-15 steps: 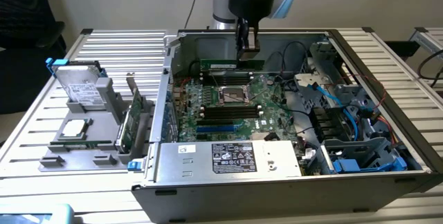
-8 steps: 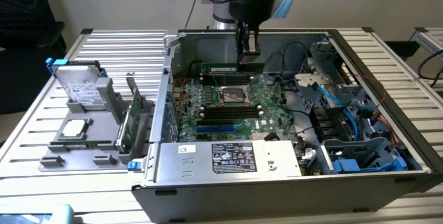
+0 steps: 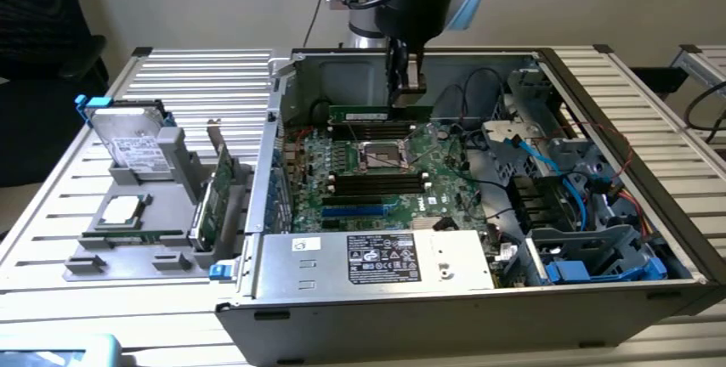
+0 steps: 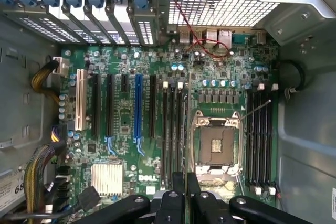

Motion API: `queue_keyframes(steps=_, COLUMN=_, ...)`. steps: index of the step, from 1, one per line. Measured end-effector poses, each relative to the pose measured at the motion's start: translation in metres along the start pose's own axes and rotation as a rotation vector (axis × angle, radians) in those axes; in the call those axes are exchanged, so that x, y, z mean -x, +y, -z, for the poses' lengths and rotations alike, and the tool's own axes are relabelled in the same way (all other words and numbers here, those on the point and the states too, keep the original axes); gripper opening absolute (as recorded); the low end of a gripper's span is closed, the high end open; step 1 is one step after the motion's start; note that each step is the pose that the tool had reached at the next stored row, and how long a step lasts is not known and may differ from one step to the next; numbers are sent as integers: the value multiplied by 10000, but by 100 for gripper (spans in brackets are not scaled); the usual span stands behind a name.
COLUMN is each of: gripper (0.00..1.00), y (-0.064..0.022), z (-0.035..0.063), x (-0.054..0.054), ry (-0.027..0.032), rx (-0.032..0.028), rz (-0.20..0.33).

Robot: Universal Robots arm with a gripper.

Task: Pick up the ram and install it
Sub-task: 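Insert the ram into the slot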

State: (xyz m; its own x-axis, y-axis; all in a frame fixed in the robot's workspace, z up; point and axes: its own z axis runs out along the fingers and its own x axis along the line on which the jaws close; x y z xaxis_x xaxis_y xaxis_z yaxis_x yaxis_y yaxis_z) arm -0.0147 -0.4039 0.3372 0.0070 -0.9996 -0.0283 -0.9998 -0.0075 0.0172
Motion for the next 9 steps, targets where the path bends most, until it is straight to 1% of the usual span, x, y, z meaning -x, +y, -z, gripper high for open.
queue_keyframes(steps=5, gripper=14, y=-1, z=-22, x=-1, ry=27, rx=1, rz=10)
queue_keyframes(steps=9, gripper=14, y=-2, z=-68, x=-2, ry=48, rx=1, rz=34)
